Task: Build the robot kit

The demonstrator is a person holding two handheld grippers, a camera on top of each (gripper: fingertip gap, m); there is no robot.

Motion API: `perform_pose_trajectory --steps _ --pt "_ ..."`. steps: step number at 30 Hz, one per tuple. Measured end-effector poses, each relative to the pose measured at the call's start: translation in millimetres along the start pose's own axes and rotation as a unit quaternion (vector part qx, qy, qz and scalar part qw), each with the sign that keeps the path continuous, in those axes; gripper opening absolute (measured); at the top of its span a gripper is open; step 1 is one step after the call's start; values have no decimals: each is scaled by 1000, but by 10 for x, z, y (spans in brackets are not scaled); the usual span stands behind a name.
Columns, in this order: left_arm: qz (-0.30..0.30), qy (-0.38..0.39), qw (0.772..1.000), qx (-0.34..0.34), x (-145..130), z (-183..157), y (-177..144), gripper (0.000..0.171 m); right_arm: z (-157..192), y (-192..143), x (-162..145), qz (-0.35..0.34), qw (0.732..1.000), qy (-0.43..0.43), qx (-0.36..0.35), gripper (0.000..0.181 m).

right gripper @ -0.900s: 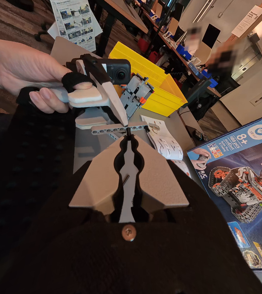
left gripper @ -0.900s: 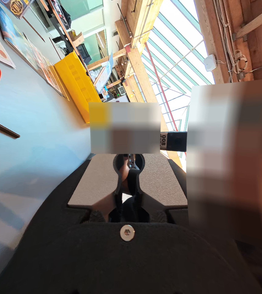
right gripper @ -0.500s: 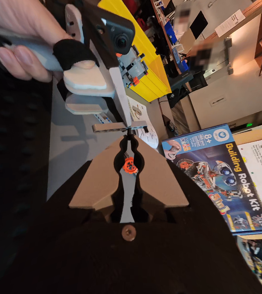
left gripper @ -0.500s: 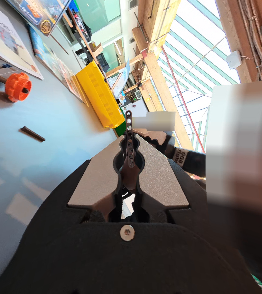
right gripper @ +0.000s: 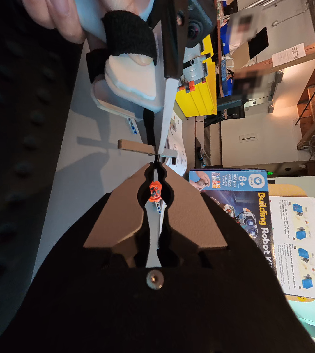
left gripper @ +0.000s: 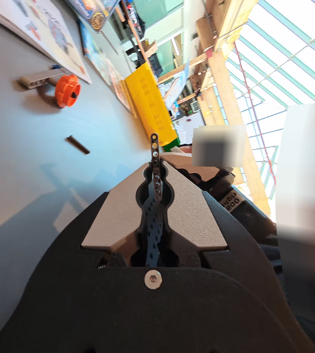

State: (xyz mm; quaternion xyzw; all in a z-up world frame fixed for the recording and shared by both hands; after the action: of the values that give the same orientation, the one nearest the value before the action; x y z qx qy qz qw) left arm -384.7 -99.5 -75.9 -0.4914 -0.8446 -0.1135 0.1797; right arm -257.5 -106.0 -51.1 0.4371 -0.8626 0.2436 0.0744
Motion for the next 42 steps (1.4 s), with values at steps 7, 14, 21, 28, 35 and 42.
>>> perform_pose_trajectory --steps 7,14,21,28,35,42 --pt "10 9 999 33 30 84 53 6 103 67 104 1 1000 -3 20 0" --pt "44 15 996 73 -12 168 54 6 106 42 -433 53 995 75 50 0" --pt "29 16 998 51 13 127 -102 6 -99 110 -875 27 952 287 101 7" --pt "3 25 999 34 10 46 -259 6 -812 970 -1218 -59 883 411 219 30" --pt "-9 38 999 20 6 -114 -364 6 -863 1820 -1442 12 867 387 313 33" --pt "-4 38 999 10 55 -92 -370 6 -778 1875 -1409 29 868 372 328 14"
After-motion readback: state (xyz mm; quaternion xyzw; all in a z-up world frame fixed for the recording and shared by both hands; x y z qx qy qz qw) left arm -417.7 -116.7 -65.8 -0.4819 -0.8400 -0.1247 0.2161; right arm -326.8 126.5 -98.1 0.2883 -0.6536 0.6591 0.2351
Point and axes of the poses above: each gripper's, where its closed fingertips meet, y out along the fingers, x out of its top, z = x × y across the jaws, the point moved 8 cm from there along -y, back along the fingers, and after that the axes turned 4 degrees about -z, right-handed, at the moved point
